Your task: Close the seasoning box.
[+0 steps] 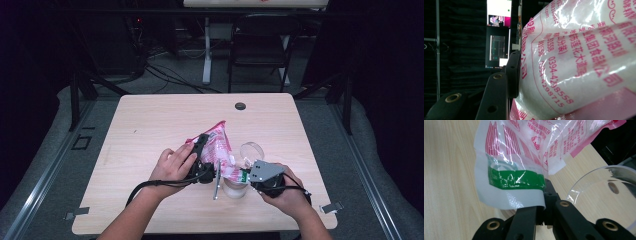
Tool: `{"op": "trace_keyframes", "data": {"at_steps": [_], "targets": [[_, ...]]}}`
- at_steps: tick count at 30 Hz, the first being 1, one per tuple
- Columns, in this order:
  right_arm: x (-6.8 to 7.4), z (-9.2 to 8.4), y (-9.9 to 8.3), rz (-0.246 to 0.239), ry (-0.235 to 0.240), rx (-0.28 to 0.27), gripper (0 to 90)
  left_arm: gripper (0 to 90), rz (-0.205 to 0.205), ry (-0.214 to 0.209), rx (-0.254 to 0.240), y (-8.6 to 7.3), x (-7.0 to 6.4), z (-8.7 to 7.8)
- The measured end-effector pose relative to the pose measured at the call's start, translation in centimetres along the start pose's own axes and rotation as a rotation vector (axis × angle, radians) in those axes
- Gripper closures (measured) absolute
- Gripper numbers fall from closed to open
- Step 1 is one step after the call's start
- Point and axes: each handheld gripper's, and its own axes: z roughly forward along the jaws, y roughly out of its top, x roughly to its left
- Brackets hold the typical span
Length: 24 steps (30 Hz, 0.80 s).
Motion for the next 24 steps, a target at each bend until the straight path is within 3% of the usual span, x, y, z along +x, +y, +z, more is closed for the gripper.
{"op": "trace_keyframes", "data": {"at_steps": [24], "targets": [[-0.20,-0.44,0.09,-0.001,-0.009,-0.003,90.0,60.8,-0.002,0.015,-0.010,0.28,0.43,-0.16]]}}
